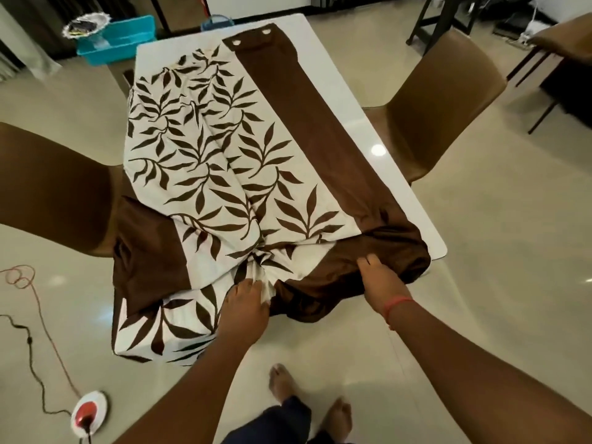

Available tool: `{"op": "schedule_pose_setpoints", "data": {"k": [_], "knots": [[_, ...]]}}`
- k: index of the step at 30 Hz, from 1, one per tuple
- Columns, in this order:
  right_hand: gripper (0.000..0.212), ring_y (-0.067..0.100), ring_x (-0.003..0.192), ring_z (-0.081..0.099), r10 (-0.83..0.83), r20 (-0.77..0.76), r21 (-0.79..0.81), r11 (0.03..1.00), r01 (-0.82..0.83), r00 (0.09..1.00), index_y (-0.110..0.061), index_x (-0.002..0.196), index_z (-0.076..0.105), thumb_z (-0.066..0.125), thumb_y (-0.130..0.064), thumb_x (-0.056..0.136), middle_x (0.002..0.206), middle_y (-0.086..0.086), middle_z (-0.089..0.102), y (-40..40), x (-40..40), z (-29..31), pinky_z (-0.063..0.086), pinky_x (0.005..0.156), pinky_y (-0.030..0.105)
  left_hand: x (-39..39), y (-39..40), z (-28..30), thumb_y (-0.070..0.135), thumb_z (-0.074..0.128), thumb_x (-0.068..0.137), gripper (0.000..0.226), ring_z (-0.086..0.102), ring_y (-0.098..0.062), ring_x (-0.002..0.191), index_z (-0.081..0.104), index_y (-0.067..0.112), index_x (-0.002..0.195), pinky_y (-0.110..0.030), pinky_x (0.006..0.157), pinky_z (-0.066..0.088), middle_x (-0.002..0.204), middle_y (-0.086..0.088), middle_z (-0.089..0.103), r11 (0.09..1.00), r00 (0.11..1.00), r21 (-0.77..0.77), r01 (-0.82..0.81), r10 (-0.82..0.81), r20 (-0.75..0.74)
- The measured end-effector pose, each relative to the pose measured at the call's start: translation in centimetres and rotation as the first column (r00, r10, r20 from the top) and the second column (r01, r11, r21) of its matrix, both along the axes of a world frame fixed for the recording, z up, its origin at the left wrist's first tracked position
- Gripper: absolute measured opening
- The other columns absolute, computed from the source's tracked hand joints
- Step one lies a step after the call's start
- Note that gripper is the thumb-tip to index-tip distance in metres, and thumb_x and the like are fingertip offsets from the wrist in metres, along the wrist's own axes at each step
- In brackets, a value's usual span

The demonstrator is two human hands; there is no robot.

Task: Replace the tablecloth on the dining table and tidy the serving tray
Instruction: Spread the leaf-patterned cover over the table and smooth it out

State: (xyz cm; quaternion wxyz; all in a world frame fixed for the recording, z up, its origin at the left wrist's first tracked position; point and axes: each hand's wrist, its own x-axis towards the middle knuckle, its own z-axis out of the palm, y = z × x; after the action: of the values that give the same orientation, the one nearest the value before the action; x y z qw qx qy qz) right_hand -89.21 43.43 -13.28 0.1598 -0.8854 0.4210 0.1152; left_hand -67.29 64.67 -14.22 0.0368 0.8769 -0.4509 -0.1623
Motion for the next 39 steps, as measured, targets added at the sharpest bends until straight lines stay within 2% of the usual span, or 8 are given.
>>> {"op": "schedule_pose_setpoints", "data": {"k": [5, 10, 13, 19, 24, 30, 36, 39], "knots": [[0.032, 0.027, 0.105, 0.063, 0.032, -0.134, 0.013, 0.999, -0.031, 0.99, -0.015, 0.124, 0.051, 0.052, -0.011, 0.092, 0.122, 0.008, 0.059, 0.7, -3.3, -0.5, 0.05, 0.091, 0.036, 3.5, -3.1, 1.2, 0.02, 0.064, 0.083, 0.037, 0.055, -0.029, 0.105, 0.062, 0.013, 0.12, -0.043, 0.09, 0.051, 0.116, -0.01, 0.06, 0.98, 0.989, -0.2, 0.02, 0.01, 0.149], [0.042, 0.027, 0.117, 0.061, 0.045, -0.445, 0.206, 0.977, 0.054, 0.894, -0.02, 0.138, 0.051, 0.049, -0.025, 0.097, 0.13, 0.007, 0.061, 1.4, -6.4, -1.4, 0.049, 0.098, 0.035, 4.9, -7.6, 1.3, 0.022, 0.061, 0.083, 0.027, 0.054, -0.029, 0.106, 0.066, 0.016, 0.109, -0.044, 0.097, 0.046, 0.114, -0.008, 0.062, 0.963, 0.967, -0.206, 0.174, -0.128, 0.221], [0.035, 0.027, 0.111, 0.063, -0.029, -0.34, 0.236, 0.965, 0.115, 0.94, -0.018, 0.126, 0.059, 0.05, -0.021, 0.093, 0.122, 0.007, 0.065, 0.1, -4.6, 0.8, 0.049, 0.09, 0.033, 4.8, -10.5, 2.2, 0.021, 0.064, 0.083, 0.022, 0.054, -0.029, 0.103, 0.067, 0.012, 0.102, -0.044, 0.094, 0.046, 0.111, -0.01, 0.061, 0.949, 0.956, -0.239, 0.207, -0.144, 0.256], [0.023, 0.026, 0.102, 0.062, -0.208, 0.114, 0.001, 0.978, 0.21, 0.971, -0.015, 0.114, 0.06, 0.05, -0.016, 0.094, 0.116, 0.005, 0.061, -5.2, -0.1, 3.8, 0.048, 0.084, 0.034, 6.1, -16.1, 2.5, 0.028, 0.056, 0.089, 0.024, 0.055, -0.03, 0.094, 0.063, 0.008, 0.098, -0.044, 0.086, 0.047, 0.099, -0.011, 0.061, 0.946, 0.968, -0.28, 0.165, -0.1, 0.232], [0.052, 0.028, 0.147, 0.027, 0.001, -0.014, 0.028, 1.0, 0.0, 1.0, -0.016, 0.152, 0.031, 0.043, -0.026, 0.103, 0.162, 0.005, 0.024, -12.4, 2.7, 2.8, 0.033, 0.116, 0.042, 5.0, -20.8, 0.7, 0.055, 0.047, 0.092, 0.061, 0.04, -0.034, 0.136, 0.044, 0.022, 0.143, -0.053, 0.111, 0.031, 0.147, -0.013, 0.044, 0.992, 0.987, -0.007, 0.129, -0.128, 0.1], [0.067, 0.022, 0.154, -0.002, 0.317, -0.138, 0.041, 0.948, -0.315, 0.938, -0.023, 0.159, 0.001, 0.03, -0.048, 0.105, 0.167, 0.0, -0.004, -21.5, 4.2, -0.8, 0.005, 0.124, 0.042, 1.9, -27.0, -1.3, 0.073, 0.028, 0.089, 0.078, 0.001, -0.044, 0.149, 0.007, 0.037, 0.155, -0.065, 0.115, 0.01, 0.164, -0.017, 0.002, 0.988, 0.996, 0.156, -0.001, -0.013, 0.091], [0.071, 0.028, 0.153, 0.005, 0.362, -0.157, -0.001, 0.93, -0.367, 0.919, -0.015, 0.158, -0.005, 0.025, -0.051, 0.104, 0.166, 0.012, -0.001, -30.5, 1.6, -2.1, 0.004, 0.122, 0.043, -1.3, -37.8, -2.1, 0.073, 0.028, 0.087, 0.08, -0.01, -0.045, 0.148, -0.001, 0.041, 0.154, -0.067, 0.114, 0.0, 0.164, -0.015, -0.007, 0.984, 0.995, 0.163, -0.077, 0.066, 0.069], [0.072, 0.035, 0.148, 0.022, 0.343, -0.237, 0.104, 0.939, -0.327, 0.909, -0.014, 0.158, 0.016, 0.014, -0.059, 0.101, 0.155, 0.017, 0.038, -33.5, -1.2, -1.6, 0.016, 0.12, 0.047, -3.9, -42.0, -1.5, 0.069, 0.038, 0.087, 0.081, -0.008, -0.046, 0.148, 0.007, 0.037, 0.155, -0.066, 0.116, 0.005, 0.164, -0.013, -0.004, 0.98, 0.998, 0.191, -0.055, 0.048, 0.042]]}}
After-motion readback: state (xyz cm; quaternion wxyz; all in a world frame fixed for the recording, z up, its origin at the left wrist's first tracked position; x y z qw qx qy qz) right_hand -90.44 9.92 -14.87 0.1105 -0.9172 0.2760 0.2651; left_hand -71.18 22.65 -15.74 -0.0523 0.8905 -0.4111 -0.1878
